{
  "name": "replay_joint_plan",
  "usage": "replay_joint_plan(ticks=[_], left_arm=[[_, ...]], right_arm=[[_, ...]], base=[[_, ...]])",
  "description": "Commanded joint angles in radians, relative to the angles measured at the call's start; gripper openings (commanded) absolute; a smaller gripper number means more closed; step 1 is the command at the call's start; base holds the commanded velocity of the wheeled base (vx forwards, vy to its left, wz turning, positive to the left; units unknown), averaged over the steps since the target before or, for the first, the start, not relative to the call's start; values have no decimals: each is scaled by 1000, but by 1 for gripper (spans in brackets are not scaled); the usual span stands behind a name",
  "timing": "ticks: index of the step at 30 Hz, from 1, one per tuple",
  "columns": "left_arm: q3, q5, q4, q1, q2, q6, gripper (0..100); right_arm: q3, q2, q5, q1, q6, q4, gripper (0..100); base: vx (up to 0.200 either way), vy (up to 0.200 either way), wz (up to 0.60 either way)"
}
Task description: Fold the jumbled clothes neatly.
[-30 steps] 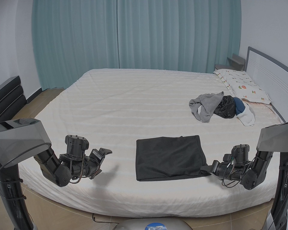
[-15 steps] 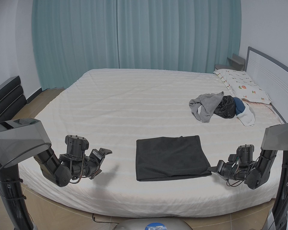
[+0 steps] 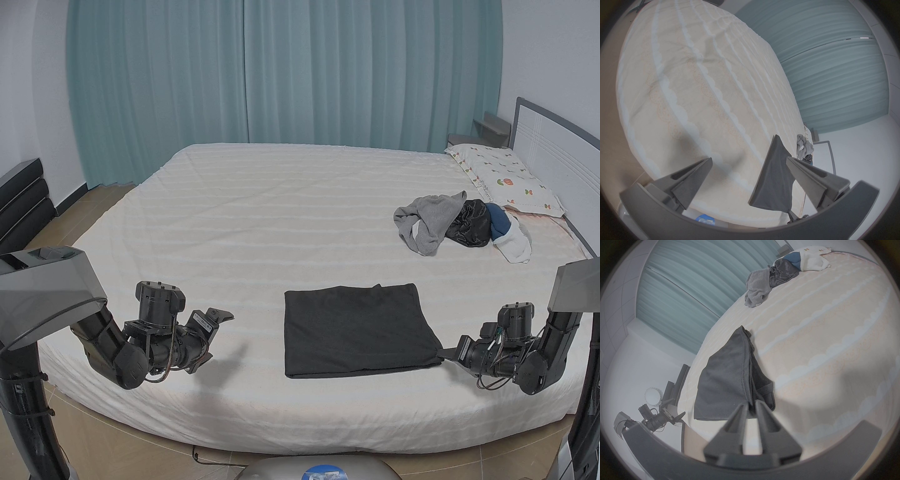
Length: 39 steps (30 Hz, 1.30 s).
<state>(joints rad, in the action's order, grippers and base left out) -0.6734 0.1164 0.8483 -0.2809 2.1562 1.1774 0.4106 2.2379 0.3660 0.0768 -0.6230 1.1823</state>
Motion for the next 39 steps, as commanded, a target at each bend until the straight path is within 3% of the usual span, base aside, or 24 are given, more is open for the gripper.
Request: replay_joint_plan(ticks=[1, 21, 33, 39], left_arm=[[-2, 0, 2, 2, -1, 2, 100], [-12, -4, 3, -1, 5, 7, 100], [-12, -7, 3, -24, 7, 4, 100], [-14, -12, 0, -26, 8, 4, 100]], right_arm=[[0, 3, 1, -2, 0, 0, 100], [11, -12, 1, 12, -6, 3, 100], [16, -38, -4, 14, -9, 0, 100], [20, -37, -4, 15, -9, 3, 100]], base=[[0, 0, 0], [0, 0, 0], [0, -200, 0], [0, 0, 0]])
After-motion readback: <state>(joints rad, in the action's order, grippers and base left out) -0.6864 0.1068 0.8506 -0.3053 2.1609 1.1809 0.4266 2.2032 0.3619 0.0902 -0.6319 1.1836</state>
